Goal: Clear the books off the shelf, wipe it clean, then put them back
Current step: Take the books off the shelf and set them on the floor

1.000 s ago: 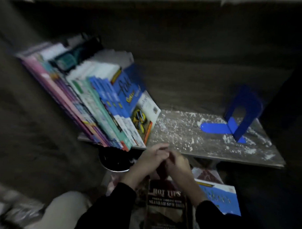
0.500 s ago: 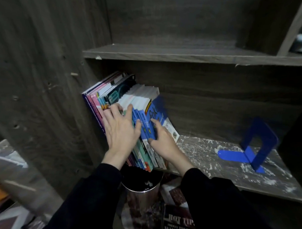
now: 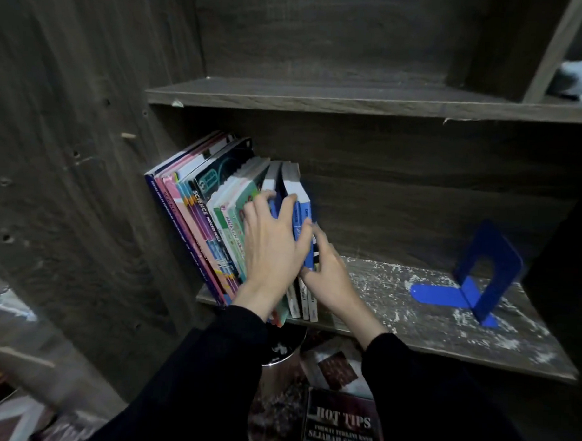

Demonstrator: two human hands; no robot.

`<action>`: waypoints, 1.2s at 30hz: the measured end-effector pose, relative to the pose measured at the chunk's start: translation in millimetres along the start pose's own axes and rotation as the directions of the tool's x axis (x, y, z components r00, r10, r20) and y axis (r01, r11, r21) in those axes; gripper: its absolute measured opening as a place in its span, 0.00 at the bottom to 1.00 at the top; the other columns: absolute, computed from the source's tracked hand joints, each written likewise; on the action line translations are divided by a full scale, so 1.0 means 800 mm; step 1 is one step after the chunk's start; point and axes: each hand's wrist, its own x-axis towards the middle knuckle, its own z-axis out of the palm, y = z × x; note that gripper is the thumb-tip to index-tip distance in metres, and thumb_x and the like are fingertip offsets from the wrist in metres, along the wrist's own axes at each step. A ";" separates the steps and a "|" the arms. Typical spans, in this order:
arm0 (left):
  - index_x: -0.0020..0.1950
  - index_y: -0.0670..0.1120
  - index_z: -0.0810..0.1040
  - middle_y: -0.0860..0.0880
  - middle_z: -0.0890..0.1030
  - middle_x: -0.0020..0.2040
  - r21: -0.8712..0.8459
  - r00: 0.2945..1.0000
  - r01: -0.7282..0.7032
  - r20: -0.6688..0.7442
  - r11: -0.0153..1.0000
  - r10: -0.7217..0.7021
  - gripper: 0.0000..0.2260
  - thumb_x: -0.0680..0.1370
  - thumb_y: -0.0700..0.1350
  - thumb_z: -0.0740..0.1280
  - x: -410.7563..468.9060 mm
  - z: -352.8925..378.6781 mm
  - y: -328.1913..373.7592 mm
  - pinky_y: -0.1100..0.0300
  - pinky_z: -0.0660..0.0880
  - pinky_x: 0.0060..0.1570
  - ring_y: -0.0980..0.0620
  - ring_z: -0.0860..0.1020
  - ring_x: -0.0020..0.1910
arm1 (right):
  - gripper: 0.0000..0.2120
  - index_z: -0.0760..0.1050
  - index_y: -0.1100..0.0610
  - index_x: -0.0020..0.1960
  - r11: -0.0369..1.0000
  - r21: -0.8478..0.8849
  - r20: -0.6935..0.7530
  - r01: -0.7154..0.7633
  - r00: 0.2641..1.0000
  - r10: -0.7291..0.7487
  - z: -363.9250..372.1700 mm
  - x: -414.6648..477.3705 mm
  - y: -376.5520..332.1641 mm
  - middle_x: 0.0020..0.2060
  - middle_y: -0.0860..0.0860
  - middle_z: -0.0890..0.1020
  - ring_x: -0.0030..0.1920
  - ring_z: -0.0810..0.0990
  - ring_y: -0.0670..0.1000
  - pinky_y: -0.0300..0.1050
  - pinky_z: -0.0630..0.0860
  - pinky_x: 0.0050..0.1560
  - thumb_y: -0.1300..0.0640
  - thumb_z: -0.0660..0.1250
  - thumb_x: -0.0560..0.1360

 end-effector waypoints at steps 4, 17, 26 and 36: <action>0.65 0.46 0.72 0.40 0.64 0.66 -0.175 0.992 0.123 0.020 0.977 -0.122 0.17 0.78 0.51 0.64 0.002 0.013 0.016 0.55 0.65 0.58 0.44 0.57 0.68 | 0.39 0.50 0.42 0.76 0.999 0.043 0.045 0.026 0.999 -0.028 -0.009 -0.004 0.010 0.69 0.49 0.70 0.61 0.74 0.53 0.50 0.74 0.58 0.64 0.65 0.74; 0.75 0.55 0.50 0.42 0.79 0.39 -0.240 0.977 0.145 0.188 0.960 -0.101 0.29 0.79 0.53 0.63 0.016 0.045 0.029 0.53 0.73 0.43 0.44 0.78 0.37 | 0.41 0.48 0.45 0.78 0.995 0.100 0.155 0.000 0.988 -0.016 -0.021 -0.013 0.024 0.65 0.39 0.68 0.56 0.68 0.35 0.25 0.66 0.47 0.63 0.67 0.75; 0.65 0.50 0.65 0.47 0.76 0.28 -0.539 0.997 0.029 0.076 0.842 0.015 0.18 0.78 0.42 0.65 -0.014 -0.012 0.036 0.65 0.70 0.24 0.56 0.74 0.24 | 0.20 0.52 0.25 0.66 0.972 0.233 0.101 -0.010 0.995 -0.014 -0.044 -0.030 0.040 0.69 0.29 0.57 0.72 0.56 0.36 0.35 0.54 0.71 0.36 0.50 0.76; 0.51 0.46 0.71 0.53 0.83 0.38 -0.850 0.865 0.502 0.493 0.156 -0.099 0.17 0.70 0.29 0.70 -0.067 -0.046 0.023 0.59 0.80 0.38 0.54 0.82 0.39 | 0.47 0.57 0.28 0.69 0.726 0.587 0.389 -0.360 0.911 0.137 -0.155 -0.110 0.102 0.59 0.35 0.79 0.61 0.79 0.50 0.49 0.80 0.53 0.60 0.77 0.64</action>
